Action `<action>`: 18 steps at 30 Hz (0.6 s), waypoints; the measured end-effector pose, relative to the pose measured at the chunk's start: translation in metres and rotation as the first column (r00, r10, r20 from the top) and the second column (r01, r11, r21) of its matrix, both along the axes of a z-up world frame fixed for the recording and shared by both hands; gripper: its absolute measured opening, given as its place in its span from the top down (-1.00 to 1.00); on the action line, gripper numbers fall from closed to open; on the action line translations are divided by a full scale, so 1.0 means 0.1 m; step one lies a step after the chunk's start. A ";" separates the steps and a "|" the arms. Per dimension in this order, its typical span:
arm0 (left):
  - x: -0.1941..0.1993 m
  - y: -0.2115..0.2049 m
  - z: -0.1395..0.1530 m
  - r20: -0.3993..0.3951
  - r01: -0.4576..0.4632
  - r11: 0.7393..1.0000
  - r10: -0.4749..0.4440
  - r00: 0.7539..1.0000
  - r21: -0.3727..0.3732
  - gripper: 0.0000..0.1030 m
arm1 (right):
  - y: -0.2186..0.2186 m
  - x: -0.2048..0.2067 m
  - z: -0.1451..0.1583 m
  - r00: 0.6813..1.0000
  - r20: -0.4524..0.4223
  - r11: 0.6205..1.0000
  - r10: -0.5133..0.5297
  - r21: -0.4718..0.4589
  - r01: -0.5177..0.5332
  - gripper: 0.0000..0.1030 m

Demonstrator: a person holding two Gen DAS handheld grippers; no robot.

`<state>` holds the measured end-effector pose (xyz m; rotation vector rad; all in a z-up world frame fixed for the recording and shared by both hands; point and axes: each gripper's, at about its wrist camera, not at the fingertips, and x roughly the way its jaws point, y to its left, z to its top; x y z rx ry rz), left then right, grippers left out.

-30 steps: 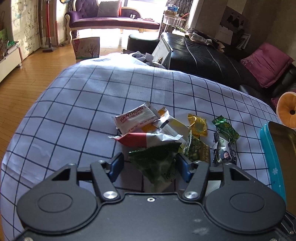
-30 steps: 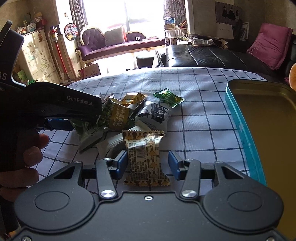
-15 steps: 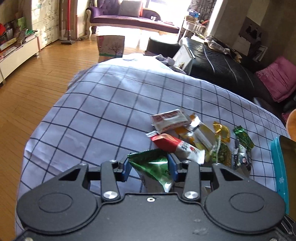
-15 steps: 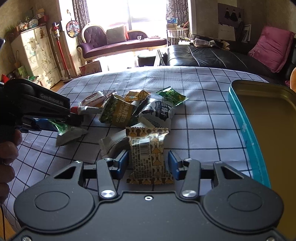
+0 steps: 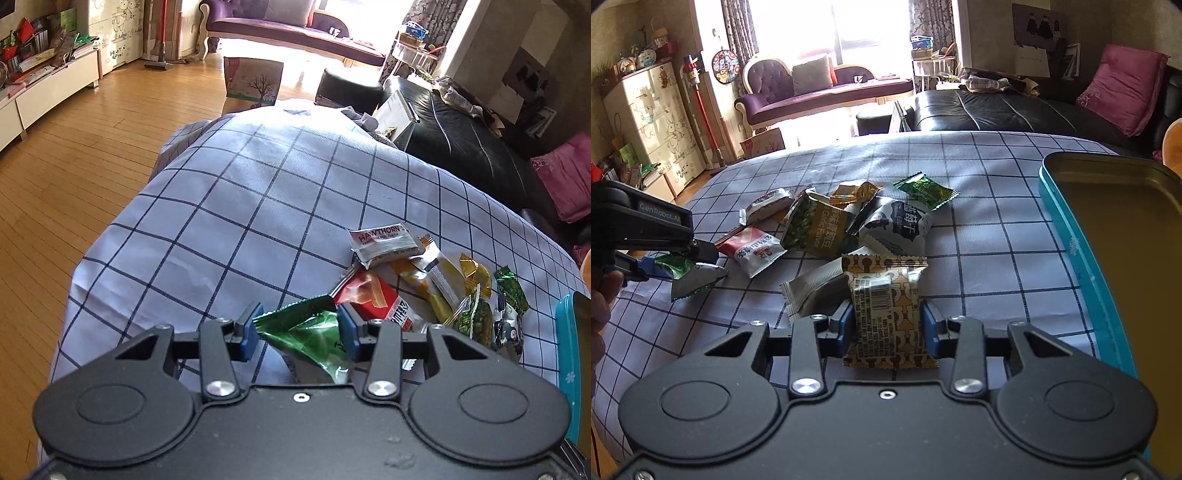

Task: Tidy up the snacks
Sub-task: 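Grasp the yellow patterned snack packet with the right gripper while the left grasps a green packet, then carry the yellow patterned packet with the right gripper over the gold tray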

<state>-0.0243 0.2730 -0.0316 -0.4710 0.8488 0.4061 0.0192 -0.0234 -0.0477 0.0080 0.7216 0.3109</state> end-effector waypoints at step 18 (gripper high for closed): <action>-0.02 0.01 0.05 0.010 0.000 0.999 0.000 1.000 -0.050 0.29 | -0.01 -0.03 0.06 0.993 -0.083 0.993 0.085 0.083 -0.079 0.19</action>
